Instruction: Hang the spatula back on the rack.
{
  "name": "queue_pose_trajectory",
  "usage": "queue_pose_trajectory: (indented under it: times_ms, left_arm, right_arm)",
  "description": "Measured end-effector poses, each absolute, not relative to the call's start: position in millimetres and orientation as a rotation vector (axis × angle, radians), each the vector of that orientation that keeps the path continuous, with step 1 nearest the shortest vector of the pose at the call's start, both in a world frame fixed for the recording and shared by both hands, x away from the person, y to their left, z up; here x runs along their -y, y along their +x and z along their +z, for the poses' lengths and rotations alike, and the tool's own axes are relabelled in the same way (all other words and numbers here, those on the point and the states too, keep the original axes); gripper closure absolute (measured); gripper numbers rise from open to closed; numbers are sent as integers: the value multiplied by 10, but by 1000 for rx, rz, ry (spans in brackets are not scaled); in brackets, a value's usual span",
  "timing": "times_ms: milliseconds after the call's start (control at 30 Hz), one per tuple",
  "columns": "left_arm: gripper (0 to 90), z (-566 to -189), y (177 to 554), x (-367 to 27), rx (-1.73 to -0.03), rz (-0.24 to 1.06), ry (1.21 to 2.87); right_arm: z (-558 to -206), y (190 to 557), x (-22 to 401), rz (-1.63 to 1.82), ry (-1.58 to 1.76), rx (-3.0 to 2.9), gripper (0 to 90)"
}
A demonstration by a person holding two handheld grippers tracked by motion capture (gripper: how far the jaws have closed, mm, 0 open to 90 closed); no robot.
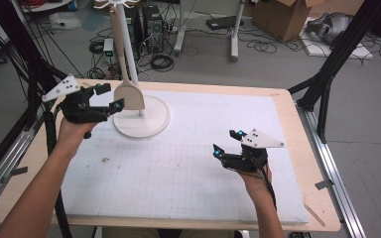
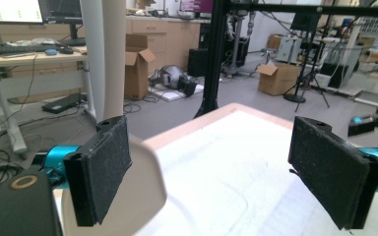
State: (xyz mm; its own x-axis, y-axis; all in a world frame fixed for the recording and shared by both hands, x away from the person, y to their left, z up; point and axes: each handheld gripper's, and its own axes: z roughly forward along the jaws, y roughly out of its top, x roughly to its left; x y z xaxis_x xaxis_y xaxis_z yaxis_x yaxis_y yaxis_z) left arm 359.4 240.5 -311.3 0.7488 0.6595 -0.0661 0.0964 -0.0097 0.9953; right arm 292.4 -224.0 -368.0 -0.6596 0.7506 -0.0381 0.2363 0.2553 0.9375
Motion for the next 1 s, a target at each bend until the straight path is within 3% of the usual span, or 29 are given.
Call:
queue_pose_trajectory:
  times_ms: [333, 567, 1000]
  left_arm:
    - [168, -3697, 3179, -2485, -591, 507, 1478]
    - [155, -4037, 2985, -2530, -658, 525, 1523]
    - [166, -4506, 2923, -2588, -763, 527, 1561]
  right_arm:
    - [-3949, 2803, 2473, 1395, 934, -1989, 209]
    - [-4149, 2731, 2621, 1341, 973, -1967, 160]
    - [-4473, 2652, 2789, 1334, 1050, -1867, 159]
